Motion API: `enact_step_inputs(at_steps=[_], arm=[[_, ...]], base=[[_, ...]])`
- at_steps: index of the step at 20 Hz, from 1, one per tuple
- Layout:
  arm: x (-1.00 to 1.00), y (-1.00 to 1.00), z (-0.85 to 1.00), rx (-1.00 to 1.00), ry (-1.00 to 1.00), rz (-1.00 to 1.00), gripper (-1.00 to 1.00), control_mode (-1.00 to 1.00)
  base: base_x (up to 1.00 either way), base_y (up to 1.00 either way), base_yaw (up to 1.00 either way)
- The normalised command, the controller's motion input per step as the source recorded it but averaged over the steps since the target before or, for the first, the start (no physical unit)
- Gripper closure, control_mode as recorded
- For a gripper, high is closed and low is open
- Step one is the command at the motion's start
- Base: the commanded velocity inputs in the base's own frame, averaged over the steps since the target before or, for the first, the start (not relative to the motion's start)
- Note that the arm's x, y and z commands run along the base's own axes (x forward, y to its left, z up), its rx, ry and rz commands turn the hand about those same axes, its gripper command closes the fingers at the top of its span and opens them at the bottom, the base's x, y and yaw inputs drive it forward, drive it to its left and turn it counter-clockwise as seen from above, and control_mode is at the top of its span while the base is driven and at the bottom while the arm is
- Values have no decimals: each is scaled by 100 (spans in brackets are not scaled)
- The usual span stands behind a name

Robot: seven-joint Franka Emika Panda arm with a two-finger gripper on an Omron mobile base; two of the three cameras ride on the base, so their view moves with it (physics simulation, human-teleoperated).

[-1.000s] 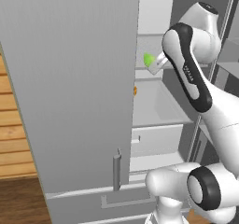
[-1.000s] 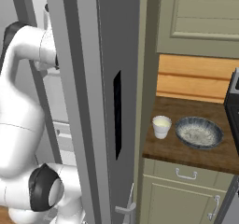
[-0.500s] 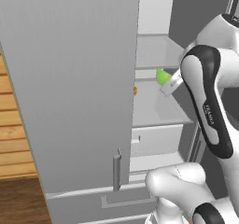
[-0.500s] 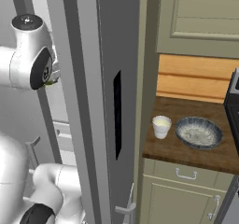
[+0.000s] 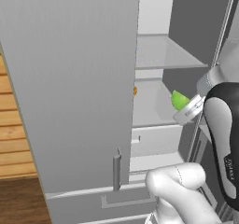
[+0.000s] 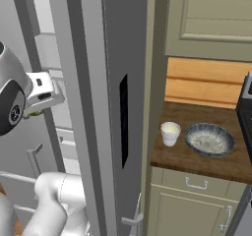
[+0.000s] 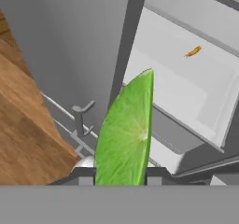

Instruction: Grab a lemon wedge from the fridge and one ice cube from the ice bowl, and put them in the glass of lemonade.

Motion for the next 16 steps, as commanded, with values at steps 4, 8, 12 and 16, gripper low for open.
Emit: enact_step_inputs(at_steps=[4, 8, 12, 16], arm=[[-65, 0, -22, -1, 0, -12, 100, -100], [-39, -4, -8, 0, 0, -8, 100, 100], [0, 0, 0, 0, 0, 0, 100, 100], [0, 0, 0, 0, 0, 0, 100, 100]], base=[[0, 0, 0], [-15, -1, -3], [-69, -3, -12], [-81, 0, -12]])
